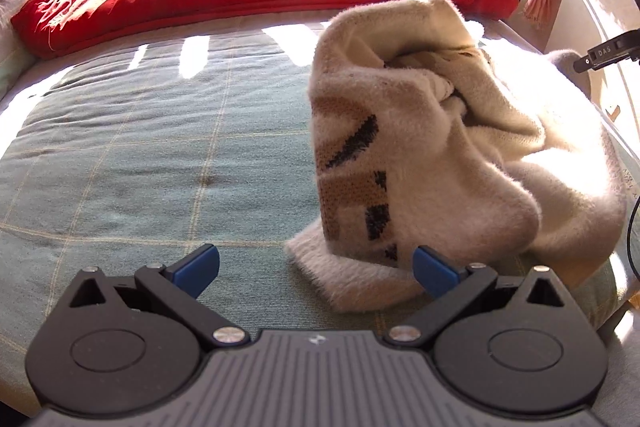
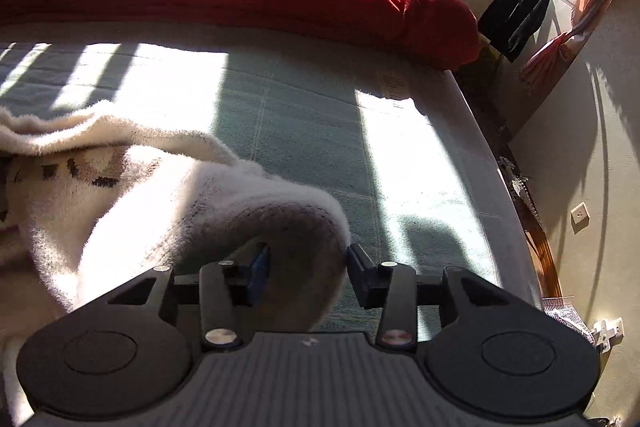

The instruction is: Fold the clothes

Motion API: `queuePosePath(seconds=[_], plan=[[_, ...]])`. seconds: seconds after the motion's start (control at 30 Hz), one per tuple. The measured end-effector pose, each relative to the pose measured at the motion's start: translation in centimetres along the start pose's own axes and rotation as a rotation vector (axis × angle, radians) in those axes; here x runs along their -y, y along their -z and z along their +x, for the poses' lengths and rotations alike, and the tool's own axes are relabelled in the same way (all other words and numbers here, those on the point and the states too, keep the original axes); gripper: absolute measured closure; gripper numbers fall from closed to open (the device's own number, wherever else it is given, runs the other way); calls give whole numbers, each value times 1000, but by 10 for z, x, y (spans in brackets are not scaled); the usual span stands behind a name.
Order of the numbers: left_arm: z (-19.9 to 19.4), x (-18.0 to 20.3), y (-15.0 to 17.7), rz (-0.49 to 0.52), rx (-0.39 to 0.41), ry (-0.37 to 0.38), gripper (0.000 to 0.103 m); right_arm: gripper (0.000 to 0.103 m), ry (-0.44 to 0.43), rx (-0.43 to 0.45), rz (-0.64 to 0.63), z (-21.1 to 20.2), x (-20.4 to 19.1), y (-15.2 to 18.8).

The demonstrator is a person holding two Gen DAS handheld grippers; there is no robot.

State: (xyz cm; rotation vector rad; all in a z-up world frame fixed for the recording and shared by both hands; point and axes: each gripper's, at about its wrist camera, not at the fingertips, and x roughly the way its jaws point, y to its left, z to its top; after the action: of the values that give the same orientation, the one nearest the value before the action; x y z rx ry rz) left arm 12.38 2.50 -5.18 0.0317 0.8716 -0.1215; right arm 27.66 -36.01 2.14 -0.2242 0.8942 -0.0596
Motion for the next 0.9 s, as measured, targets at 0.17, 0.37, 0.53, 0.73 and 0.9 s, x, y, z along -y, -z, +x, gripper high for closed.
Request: queuePosePath(seconds=[0.17,0.37,0.53,0.73,0.9], plan=[[-15,6,2,20,27,20,2,42,-182,56,43,-59,-19,17],[-30,8,7,32,57,41,13,38,-351,85,-38,-98,-88,45],[-26,2,11,60,46,43,27,37,-423,91,-90,-110,-142,70],[-9,-16,0,52,69,140,26,35,-535,39,24,-105,-164,95],[23,-25,-18,28,53,256,24,35,-532,9,83,-98,-158,106]])
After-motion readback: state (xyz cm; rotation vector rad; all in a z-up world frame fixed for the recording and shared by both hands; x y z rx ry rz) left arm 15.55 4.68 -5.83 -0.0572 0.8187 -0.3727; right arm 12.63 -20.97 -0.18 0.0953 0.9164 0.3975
